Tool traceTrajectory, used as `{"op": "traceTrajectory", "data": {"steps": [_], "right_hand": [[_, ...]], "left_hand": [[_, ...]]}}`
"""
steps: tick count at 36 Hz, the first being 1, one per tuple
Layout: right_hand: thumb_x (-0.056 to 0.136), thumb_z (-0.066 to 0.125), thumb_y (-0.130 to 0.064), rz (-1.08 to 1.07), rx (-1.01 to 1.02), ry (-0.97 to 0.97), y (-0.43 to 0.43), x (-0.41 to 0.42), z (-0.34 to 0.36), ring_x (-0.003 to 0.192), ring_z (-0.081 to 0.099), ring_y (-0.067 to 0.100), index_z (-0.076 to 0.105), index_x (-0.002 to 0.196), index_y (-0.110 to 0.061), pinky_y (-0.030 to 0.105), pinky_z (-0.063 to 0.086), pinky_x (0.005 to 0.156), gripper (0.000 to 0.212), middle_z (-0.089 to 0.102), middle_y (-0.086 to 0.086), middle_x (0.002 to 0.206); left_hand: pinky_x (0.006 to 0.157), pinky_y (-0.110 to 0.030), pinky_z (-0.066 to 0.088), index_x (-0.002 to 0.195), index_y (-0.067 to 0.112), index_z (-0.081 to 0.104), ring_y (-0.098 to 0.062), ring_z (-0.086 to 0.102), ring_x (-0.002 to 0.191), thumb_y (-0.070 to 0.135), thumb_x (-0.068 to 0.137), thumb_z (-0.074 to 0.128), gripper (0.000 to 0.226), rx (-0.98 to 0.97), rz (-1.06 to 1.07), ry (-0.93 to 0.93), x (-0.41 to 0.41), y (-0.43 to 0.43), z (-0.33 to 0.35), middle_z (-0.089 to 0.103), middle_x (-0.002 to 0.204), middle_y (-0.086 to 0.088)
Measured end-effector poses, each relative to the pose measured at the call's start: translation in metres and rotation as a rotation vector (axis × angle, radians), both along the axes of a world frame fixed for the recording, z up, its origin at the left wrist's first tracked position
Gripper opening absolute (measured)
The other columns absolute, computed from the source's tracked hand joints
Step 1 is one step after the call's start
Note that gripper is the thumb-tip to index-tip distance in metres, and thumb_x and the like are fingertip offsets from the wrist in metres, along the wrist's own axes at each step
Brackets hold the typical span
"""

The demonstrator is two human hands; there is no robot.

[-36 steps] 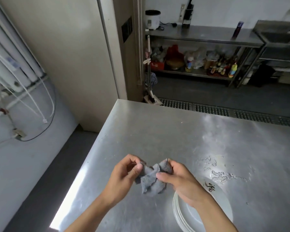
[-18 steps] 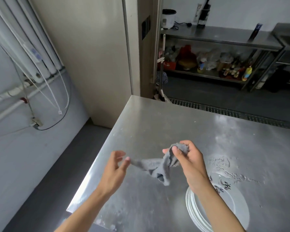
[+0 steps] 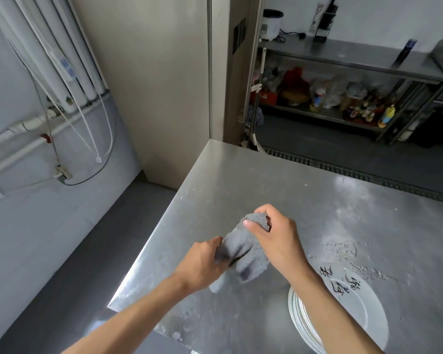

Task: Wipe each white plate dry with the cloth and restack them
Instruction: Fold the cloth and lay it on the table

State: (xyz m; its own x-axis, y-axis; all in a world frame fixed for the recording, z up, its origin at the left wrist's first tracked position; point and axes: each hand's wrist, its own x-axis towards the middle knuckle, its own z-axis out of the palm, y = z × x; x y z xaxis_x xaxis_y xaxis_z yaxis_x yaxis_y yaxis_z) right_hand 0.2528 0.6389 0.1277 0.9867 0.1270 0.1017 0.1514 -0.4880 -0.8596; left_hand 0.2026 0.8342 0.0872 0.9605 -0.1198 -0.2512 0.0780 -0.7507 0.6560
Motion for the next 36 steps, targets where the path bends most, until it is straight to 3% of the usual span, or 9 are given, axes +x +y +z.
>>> {"op": "traceTrajectory", "data": {"steps": [2, 5, 12, 18, 23, 28, 31, 34, 36], "right_hand": [[0.087, 0.076, -0.035, -0.022, -0.004, -0.006, -0.009, 0.004, 0.0, 0.051, 0.035, 0.007, 0.056, 0.083, -0.026, 0.019, 0.032, 0.048, 0.021, 0.043, -0.01, 0.056], [0.087, 0.076, -0.036, -0.045, 0.009, 0.01, -0.022, 0.008, 0.001, 0.053, 0.035, 0.008, 0.059, 0.084, -0.026, 0.023, 0.031, 0.05, 0.02, 0.042, -0.007, 0.058], [0.083, 0.081, -0.033, -0.206, -0.034, 0.011, -0.041, 0.017, 0.001, 0.056, 0.036, 0.009, 0.063, 0.078, -0.019, 0.023, 0.031, 0.052, 0.023, 0.043, -0.003, 0.061], [0.086, 0.079, -0.027, -0.199, 0.066, 0.071, -0.019, 0.009, -0.003, 0.053, 0.039, 0.008, 0.064, 0.075, -0.022, 0.019, 0.041, 0.05, 0.019, 0.045, -0.011, 0.055], [0.09, 0.075, -0.02, -0.066, 0.13, 0.028, 0.01, -0.007, -0.009, 0.055, 0.061, 0.015, 0.074, 0.082, -0.016, 0.044, 0.055, 0.057, 0.009, 0.067, -0.004, 0.066], [0.097, 0.06, -0.036, 0.05, 0.08, -0.11, 0.017, -0.014, -0.015, 0.064, 0.058, 0.019, 0.07, 0.079, -0.018, 0.044, 0.052, 0.058, 0.026, 0.061, -0.004, 0.07], [0.087, 0.069, -0.052, 0.064, 0.121, -0.04, 0.011, -0.013, -0.014, 0.073, 0.064, 0.016, 0.074, 0.092, -0.023, 0.036, 0.055, 0.065, 0.029, 0.066, -0.006, 0.081], [0.075, 0.086, -0.03, 0.067, 0.183, 0.141, 0.005, -0.01, -0.015, 0.08, 0.068, 0.018, 0.076, 0.098, -0.02, 0.038, 0.058, 0.076, 0.027, 0.069, -0.005, 0.088], [0.082, 0.08, -0.01, 0.054, 0.185, 0.181, 0.003, -0.008, -0.016, 0.077, 0.069, 0.019, 0.077, 0.093, -0.017, 0.042, 0.057, 0.077, 0.014, 0.072, -0.004, 0.083]], "left_hand": [[0.061, -0.028, 0.035, 0.077, 0.025, 0.05, -0.036, 0.06, 0.078, 0.011, 0.092, 0.059, 0.023, 0.041, 0.027, -0.015, -0.001, 0.01, -0.006, 0.057, 0.07, 0.003], [0.068, -0.029, 0.047, 0.096, 0.016, 0.068, -0.026, 0.066, 0.079, 0.012, 0.099, 0.057, 0.012, 0.061, 0.05, 0.002, 0.0, 0.024, -0.011, 0.072, 0.081, -0.001], [0.063, -0.021, 0.046, 0.091, 0.018, 0.066, -0.015, 0.061, 0.068, 0.027, 0.107, 0.058, 0.02, -0.04, 0.204, -0.003, 0.007, 0.041, 0.006, 0.069, 0.073, 0.002], [0.052, -0.023, 0.045, 0.093, 0.005, 0.067, -0.014, 0.051, 0.058, 0.02, 0.107, 0.06, 0.022, -0.61, 0.427, 0.103, 0.018, 0.015, 0.043, 0.06, 0.071, -0.004], [0.072, -0.026, 0.061, 0.117, -0.007, 0.066, -0.022, 0.069, 0.082, 0.007, 0.104, 0.061, 0.02, -0.937, 0.379, 0.252, 0.023, -0.007, 0.061, 0.069, 0.094, -0.018], [0.084, -0.026, 0.061, 0.126, -0.002, 0.067, -0.026, 0.076, 0.103, 0.003, 0.104, 0.06, 0.024, -1.004, 0.323, 0.305, 0.022, -0.013, 0.064, 0.075, 0.117, -0.024], [0.095, -0.034, 0.062, 0.135, 0.0, 0.059, -0.029, 0.073, 0.112, 0.006, 0.107, 0.052, 0.029, -1.15, 0.415, 0.385, 0.024, -0.008, 0.065, 0.072, 0.124, -0.025], [0.097, -0.038, 0.061, 0.137, 0.006, 0.054, -0.031, 0.072, 0.117, 0.006, 0.11, 0.04, 0.031, -1.22, 0.381, 0.452, 0.025, 0.002, 0.065, 0.074, 0.124, -0.022], [0.102, -0.04, 0.058, 0.139, 0.009, 0.054, -0.03, 0.072, 0.118, 0.0, 0.109, 0.036, 0.036, -1.125, 0.282, 0.445, 0.024, 0.007, 0.063, 0.075, 0.124, -0.017]]}}
